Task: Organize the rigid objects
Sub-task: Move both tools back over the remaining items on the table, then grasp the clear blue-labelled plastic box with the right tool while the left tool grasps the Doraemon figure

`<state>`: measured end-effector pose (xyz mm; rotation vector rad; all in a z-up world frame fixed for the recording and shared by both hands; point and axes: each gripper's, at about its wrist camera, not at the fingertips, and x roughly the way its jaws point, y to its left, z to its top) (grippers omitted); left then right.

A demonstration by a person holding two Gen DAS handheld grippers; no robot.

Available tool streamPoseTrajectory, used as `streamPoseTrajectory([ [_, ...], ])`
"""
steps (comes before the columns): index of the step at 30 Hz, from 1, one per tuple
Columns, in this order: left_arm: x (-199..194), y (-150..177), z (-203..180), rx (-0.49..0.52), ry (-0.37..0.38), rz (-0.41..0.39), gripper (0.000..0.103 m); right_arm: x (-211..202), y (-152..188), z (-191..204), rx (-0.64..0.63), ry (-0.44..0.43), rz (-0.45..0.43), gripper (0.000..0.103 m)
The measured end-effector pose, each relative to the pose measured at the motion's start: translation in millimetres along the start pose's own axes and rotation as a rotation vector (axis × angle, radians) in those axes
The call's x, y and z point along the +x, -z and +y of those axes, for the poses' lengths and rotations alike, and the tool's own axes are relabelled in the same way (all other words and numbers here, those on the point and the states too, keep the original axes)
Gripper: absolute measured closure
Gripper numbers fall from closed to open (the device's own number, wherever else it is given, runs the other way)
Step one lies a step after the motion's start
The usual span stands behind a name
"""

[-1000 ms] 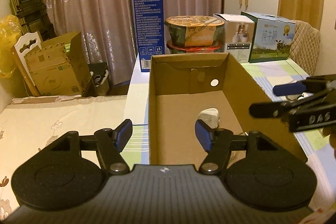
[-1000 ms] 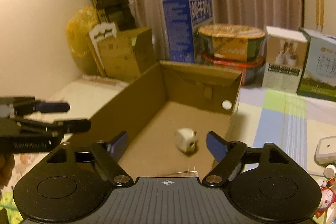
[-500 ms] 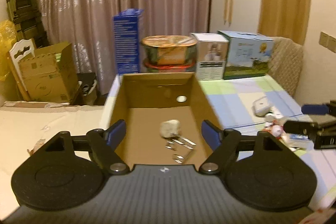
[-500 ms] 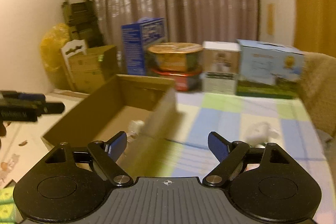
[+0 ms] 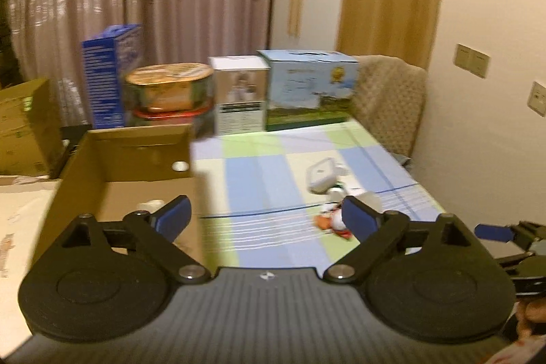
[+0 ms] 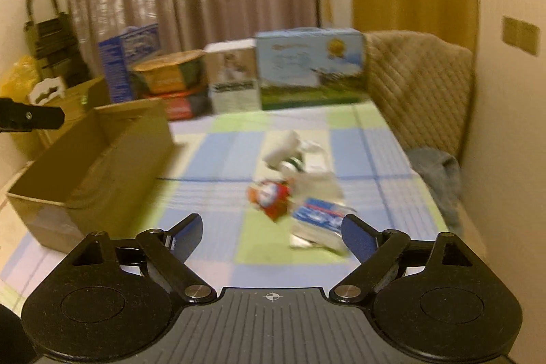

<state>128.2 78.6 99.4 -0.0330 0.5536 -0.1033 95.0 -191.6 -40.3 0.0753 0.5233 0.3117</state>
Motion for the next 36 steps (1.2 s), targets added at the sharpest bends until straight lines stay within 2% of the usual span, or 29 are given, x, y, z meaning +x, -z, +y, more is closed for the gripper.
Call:
streamPoseTrajectory([
  [2,9,2,-17,0.021,0.009,-0.012,0.001,0,7,-13,0.017,0.021,0.007,0.016],
  [10,58,16,-62,0.087,0.049,0.035,0.001,18,17,-45,0.048,0.039,0.023,0.014],
  [15,93,27,-75,0.116,0.088,0.072,0.001,38,20,-60,0.037,0.023,0.033,0.013],
  [19,126,37,-76,0.114,0.100,0.106,0.001,55,16,-70,-0.009,-0.013,0.047,0.013],
  [25,169,51,-71,0.130,0.096,0.150,0.001,88,10,-76,-0.167,-0.074,0.077,0.013],
  [33,207,58,-65,0.173,0.103,0.203,0.001,145,1,-91,-0.221,-0.135,0.153,0.013],
  [36,217,58,-62,0.148,0.123,0.227,0.001,163,-2,-91,-0.268,-0.147,0.166,0.014],
])
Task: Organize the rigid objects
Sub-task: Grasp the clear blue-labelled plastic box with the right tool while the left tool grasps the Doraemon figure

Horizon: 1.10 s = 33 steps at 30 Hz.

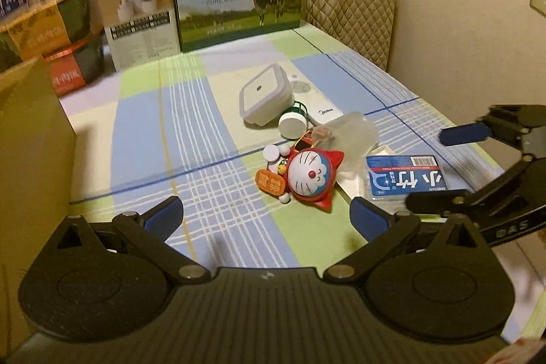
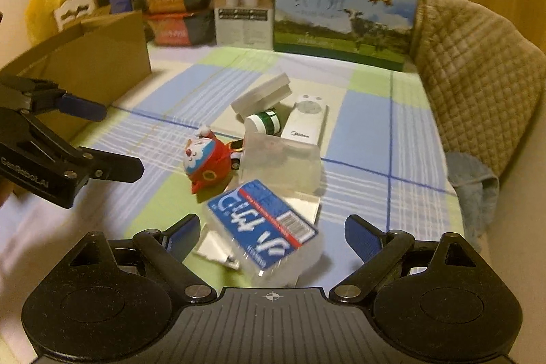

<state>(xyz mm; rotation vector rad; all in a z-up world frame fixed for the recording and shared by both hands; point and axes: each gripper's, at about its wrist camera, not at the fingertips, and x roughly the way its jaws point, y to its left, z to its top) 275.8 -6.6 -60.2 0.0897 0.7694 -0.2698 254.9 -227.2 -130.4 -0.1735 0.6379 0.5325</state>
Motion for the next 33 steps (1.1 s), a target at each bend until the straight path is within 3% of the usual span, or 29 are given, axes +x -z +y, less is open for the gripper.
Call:
streamPoseTrajectory([
  [5,11,0,2,0.001,0.024,0.030,0.001,24,-5,-3,-0.053,-0.035,0.036,0.015],
  [7,14,-1,3,-0.006,0.027,0.040,0.001,30,-4,-4,-0.052,-0.063,0.056,0.027],
  [13,17,-2,9,-0.029,0.021,0.043,0.001,26,-2,1,-0.034,-0.059,0.081,0.048],
  [25,23,-2,7,-0.024,0.025,0.046,0.001,32,-3,2,0.043,-0.050,0.093,0.048],
  [33,28,-5,3,-0.009,0.027,-0.002,0.002,7,-4,4,0.105,-0.016,0.059,0.049],
])
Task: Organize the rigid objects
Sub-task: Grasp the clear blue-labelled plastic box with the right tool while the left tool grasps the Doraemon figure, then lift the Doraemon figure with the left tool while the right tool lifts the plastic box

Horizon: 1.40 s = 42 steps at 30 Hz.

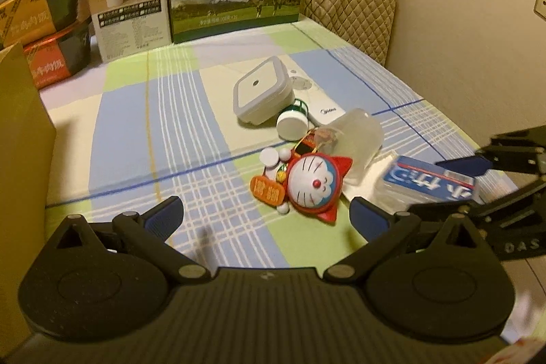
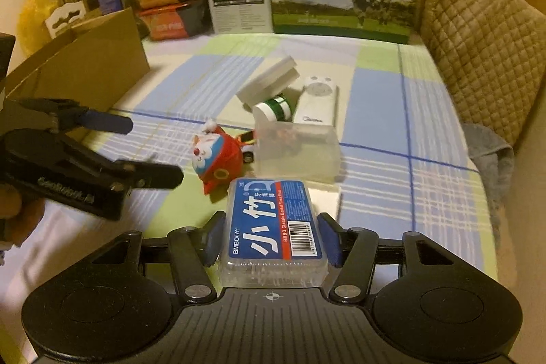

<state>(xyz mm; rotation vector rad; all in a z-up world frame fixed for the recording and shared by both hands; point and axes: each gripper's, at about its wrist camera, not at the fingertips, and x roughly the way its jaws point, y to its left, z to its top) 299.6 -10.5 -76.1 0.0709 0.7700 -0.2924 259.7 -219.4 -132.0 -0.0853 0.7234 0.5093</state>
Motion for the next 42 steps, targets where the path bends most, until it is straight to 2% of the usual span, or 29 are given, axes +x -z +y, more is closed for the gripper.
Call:
streamPoseTrajectory([
  [5,13,-4,-5,0.032,0.028,-0.022,0.012,-8,-2,-4,0.026,0.049,-0.042,0.049],
  [7,19,-4,-6,0.033,0.043,-0.025,0.019,-8,-4,-8,0.051,0.073,-0.051,0.049],
  [12,34,-6,-8,0.041,0.077,-0.025,0.024,-8,-7,-15,0.089,0.088,-0.058,0.049],
  [16,47,-7,-12,0.069,0.092,-0.012,0.032,-6,-8,-17,0.100,0.091,-0.053,0.049],
  [21,48,-6,-12,0.065,0.088,-0.008,0.033,-5,-8,-18,0.119,0.089,-0.053,0.049],
  [28,11,10,-13,0.032,0.013,0.065,0.034,-5,-12,-6,0.129,0.069,-0.066,0.049],
  [35,-50,43,-21,0.059,-0.047,0.031,0.034,-19,-8,15,0.130,0.052,-0.081,0.049],
  [38,-61,62,-22,0.077,-0.061,0.021,0.034,-24,-1,24,0.122,0.048,-0.075,0.049],
  [42,-60,78,-17,0.082,-0.064,0.055,0.034,-28,7,33,0.126,0.047,-0.063,0.049],
])
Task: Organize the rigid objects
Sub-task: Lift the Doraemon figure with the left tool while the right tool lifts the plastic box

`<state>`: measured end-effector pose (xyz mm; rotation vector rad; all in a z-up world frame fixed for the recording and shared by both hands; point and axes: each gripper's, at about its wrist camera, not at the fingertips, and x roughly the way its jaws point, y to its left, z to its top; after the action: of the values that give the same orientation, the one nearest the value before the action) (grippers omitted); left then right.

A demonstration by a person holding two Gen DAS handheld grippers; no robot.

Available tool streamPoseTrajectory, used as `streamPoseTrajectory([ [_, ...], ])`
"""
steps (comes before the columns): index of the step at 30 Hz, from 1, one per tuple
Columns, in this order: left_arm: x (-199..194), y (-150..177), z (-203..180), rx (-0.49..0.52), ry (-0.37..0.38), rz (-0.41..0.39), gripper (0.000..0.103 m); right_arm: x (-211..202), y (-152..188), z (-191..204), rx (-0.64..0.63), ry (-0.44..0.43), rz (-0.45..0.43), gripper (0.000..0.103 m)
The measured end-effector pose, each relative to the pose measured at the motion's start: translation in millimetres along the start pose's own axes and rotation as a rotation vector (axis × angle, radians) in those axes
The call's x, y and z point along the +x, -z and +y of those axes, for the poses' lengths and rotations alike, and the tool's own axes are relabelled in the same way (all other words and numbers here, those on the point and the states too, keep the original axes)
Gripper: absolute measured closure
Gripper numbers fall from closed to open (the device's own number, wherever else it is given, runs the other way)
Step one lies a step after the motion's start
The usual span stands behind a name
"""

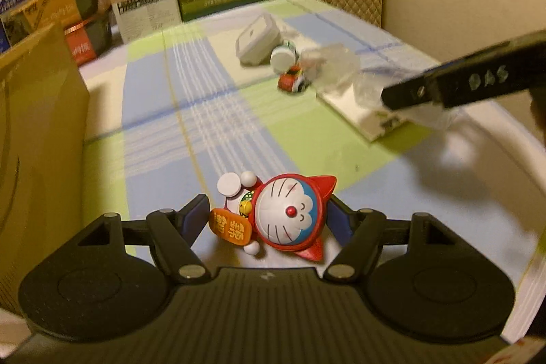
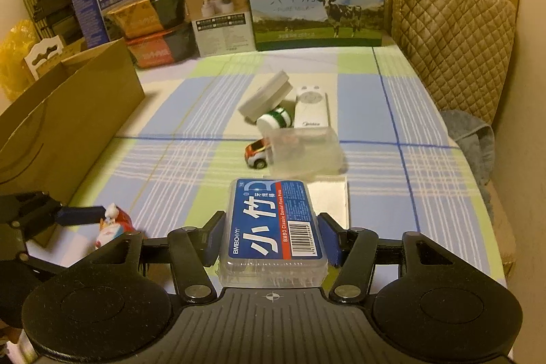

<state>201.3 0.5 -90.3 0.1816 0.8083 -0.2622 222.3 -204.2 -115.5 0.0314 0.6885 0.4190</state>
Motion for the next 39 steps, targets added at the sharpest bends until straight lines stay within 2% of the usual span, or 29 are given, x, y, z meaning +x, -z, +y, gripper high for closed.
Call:
streamPoseTrajectory([
  [7,0,2,9,-0.022,0.040,0.001,0.033,5,4,9,-0.010,-0.007,0.011,0.049],
  [15,3,4,13,-0.021,0.103,0.006,0.019,8,3,8,-0.008,-0.002,0.013,0.049],
  [17,3,3,16,-0.037,0.117,0.005,0.019,8,2,7,-0.004,-0.003,0.012,0.049],
  [23,4,2,19,-0.035,0.141,0.012,0.021,8,1,5,-0.001,-0.003,0.012,0.049],
  [26,3,2,19,-0.029,0.134,0.021,0.026,7,1,5,0.000,-0.004,0.011,0.049],
  [27,3,3,20,-0.028,0.126,0.027,0.032,7,1,5,0.000,-0.004,0.011,0.049],
  [28,3,3,21,-0.033,0.122,0.030,0.033,7,1,5,-0.001,-0.004,0.011,0.049],
  [32,2,2,25,-0.095,0.119,0.046,0.034,7,1,5,0.001,-0.002,0.008,0.049],
  [39,-11,-9,19,-0.082,0.060,0.017,0.034,-1,-4,9,0.008,0.010,-0.030,0.049],
])
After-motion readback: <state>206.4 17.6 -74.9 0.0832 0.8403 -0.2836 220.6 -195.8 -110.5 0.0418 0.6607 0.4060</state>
